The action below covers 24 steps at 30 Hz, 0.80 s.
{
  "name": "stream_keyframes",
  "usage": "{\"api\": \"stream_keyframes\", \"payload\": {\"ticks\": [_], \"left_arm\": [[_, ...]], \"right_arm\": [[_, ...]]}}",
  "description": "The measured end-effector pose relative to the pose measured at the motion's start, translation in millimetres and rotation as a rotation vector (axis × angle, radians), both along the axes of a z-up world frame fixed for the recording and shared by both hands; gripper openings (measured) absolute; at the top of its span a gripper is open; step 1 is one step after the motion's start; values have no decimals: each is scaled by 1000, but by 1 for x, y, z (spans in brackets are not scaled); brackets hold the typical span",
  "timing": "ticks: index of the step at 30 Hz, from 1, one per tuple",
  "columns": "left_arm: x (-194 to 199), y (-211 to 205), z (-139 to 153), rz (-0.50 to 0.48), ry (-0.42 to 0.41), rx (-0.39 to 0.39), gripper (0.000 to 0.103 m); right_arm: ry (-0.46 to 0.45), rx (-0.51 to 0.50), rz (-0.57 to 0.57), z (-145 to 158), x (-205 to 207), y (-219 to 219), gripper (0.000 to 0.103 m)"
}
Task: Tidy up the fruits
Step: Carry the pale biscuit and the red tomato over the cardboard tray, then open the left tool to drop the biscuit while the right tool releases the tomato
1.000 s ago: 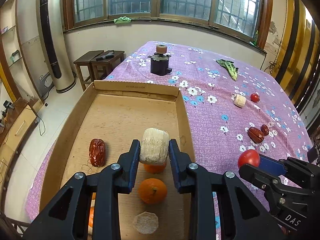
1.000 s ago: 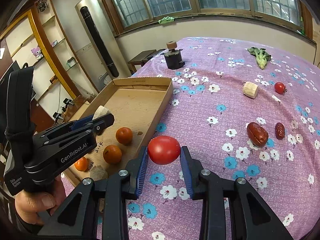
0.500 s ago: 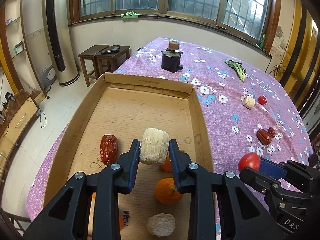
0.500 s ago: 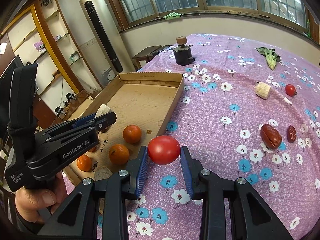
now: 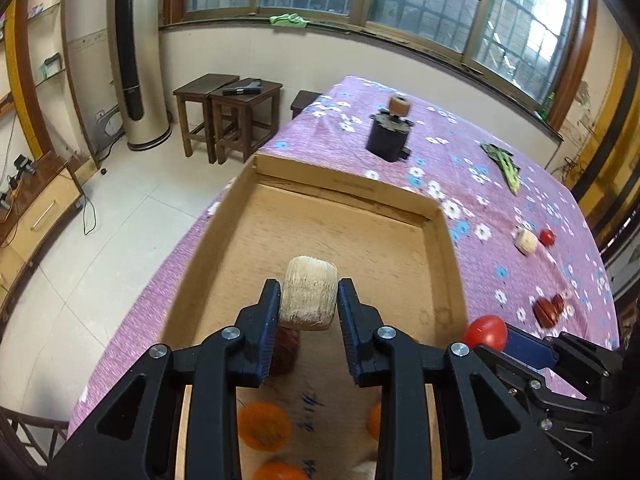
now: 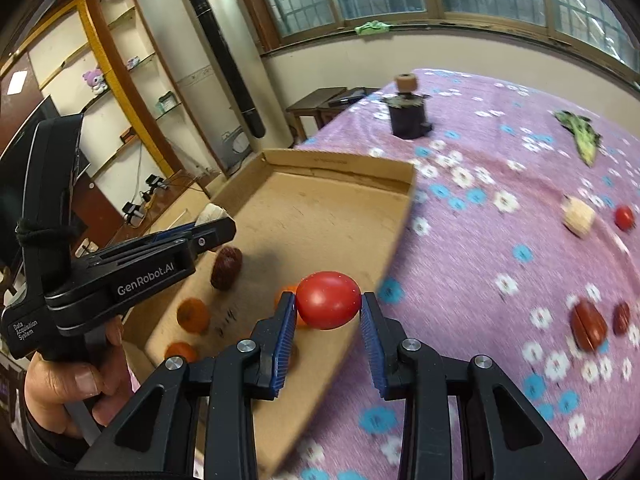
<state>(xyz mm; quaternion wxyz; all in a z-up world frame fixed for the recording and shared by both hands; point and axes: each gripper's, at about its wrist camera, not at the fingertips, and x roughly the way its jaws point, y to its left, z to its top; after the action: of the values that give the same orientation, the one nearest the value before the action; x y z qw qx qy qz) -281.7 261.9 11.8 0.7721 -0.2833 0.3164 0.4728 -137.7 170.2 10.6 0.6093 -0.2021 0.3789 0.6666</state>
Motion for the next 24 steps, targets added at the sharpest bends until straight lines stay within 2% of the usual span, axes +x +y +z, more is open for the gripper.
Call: {"api": "stream_keyframes", "payload": {"ticks": [8, 11, 24], "left_arm": [[6, 32, -7, 11, 19, -50, 27], [15, 41, -13, 8, 56, -59, 27], [28, 55, -40, 18, 142, -133, 28]], "right_arm": [[-6, -42, 23, -13, -6, 48, 33], [-9, -72, 28, -23, -5, 61, 33], [-30, -117, 63, -43, -11, 77, 34]]}}
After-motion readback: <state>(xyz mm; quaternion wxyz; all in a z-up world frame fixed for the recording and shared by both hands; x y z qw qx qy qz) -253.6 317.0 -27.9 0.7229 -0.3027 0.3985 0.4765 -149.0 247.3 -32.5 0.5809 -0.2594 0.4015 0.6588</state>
